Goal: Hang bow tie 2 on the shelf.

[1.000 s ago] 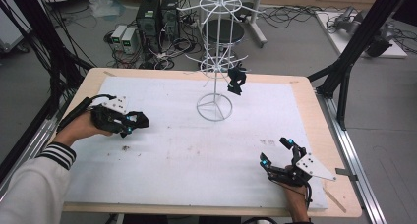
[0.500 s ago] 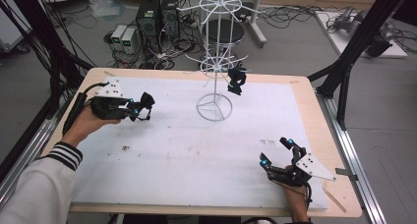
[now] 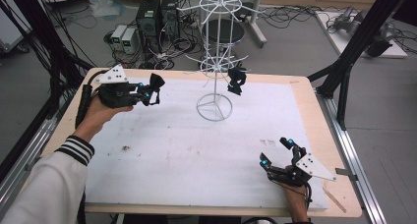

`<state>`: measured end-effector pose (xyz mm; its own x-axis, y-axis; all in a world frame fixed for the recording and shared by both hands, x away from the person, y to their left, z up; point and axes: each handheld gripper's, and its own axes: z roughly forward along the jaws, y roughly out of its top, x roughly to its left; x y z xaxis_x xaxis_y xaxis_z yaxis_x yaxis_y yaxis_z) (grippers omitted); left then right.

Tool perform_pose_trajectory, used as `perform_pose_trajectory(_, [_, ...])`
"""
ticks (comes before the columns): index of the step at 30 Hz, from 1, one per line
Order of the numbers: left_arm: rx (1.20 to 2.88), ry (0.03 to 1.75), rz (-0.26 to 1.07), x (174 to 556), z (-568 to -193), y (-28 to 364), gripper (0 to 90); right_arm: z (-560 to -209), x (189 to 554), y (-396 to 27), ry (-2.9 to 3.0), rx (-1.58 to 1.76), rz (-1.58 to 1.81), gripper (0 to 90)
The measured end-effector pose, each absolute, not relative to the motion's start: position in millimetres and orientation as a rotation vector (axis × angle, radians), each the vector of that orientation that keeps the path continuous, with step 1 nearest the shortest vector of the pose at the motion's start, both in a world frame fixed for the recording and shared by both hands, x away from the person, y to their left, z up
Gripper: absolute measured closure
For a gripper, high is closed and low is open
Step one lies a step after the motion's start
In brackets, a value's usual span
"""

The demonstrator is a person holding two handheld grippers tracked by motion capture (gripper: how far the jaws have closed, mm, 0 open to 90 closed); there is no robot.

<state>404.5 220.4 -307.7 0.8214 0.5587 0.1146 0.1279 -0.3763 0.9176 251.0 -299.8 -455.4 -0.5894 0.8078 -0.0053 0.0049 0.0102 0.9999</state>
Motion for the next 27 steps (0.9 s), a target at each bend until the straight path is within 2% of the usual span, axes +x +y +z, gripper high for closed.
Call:
perform_pose_trajectory(9, [1.893, 0.506, 0.525, 410, -297, 199, 75.7, -455, 251, -300, 1.666, 0.844, 1.647, 9.3])
perform_pose_trajectory(27, [1.829, 0.497, 0.515, 412, -284, 190, 76.1, -455, 251, -300, 1.665, 0.838, 1.645, 9.3])
